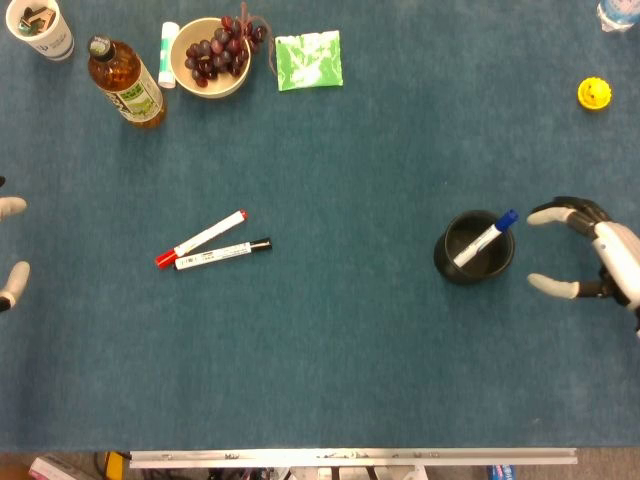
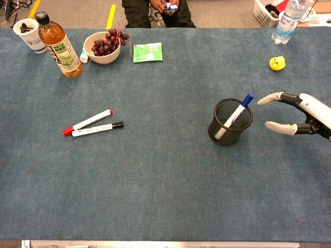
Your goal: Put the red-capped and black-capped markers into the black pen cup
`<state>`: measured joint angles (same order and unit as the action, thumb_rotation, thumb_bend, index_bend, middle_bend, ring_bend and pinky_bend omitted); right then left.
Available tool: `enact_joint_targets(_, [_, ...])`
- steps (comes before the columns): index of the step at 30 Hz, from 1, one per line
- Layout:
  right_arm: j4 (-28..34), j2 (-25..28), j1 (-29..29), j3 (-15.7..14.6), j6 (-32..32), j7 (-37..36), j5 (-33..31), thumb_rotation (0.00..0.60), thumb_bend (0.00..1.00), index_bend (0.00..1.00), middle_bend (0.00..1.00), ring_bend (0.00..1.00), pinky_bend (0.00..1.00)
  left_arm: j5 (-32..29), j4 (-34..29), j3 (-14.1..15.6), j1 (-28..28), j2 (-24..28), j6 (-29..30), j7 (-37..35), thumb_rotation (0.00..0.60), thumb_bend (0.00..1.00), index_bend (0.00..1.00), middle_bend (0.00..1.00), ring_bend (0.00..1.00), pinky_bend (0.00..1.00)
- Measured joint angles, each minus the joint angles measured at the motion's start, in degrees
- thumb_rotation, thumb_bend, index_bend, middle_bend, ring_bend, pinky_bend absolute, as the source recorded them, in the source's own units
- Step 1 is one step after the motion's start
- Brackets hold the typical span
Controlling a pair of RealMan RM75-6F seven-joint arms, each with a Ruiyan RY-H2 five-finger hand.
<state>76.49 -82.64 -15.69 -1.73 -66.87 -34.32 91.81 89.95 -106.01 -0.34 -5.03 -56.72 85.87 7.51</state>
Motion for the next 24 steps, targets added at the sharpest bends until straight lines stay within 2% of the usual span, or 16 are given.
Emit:
enact_joint_targets(4, [-2.7,-2.4,-0.4,-0.4,-1.4,2.1,1.5,0.301,0.00,0.28,0.24,0.11,0.08,0.0,-0.1,0.0,0.2,0.2,0.3,-0.1,0.600,0.30,0.28,0.17,0.12,0.09])
enact_joint_targets(8, [-4.8,-4.0,-0.7,-0.7,-2.2,3.0,2.0,0.344,0.00,0.28,0.23,0.11,0.08,-0.1,-0.2,0.0,0.4,0.5,0.5,-0.2,0.600,0.30,0.28,0.17,0.12,0.09])
enact_joint_targets(16, [-8.8,-7.3,-1.4,-0.8,-2.4,4.3,2.0,0.372,0.00,0.27,0.23,0.11,0.08,0.1,-0.3,0.1,0.5,0.7,0.4,-0.3,0.600,0.30,0.28,0.17,0.12,0.09])
enact_joint_targets(24, [-15.5,-11.7,-1.9,-0.9,-3.6,4.3,2.6,0.441,0.00,0.27,0.23,0.11,0.08,-0.2,-0.2,0.0,0.5,0.8,0.1,-0.4,0.600,0.30,0.28,0.17,0.12,0.09])
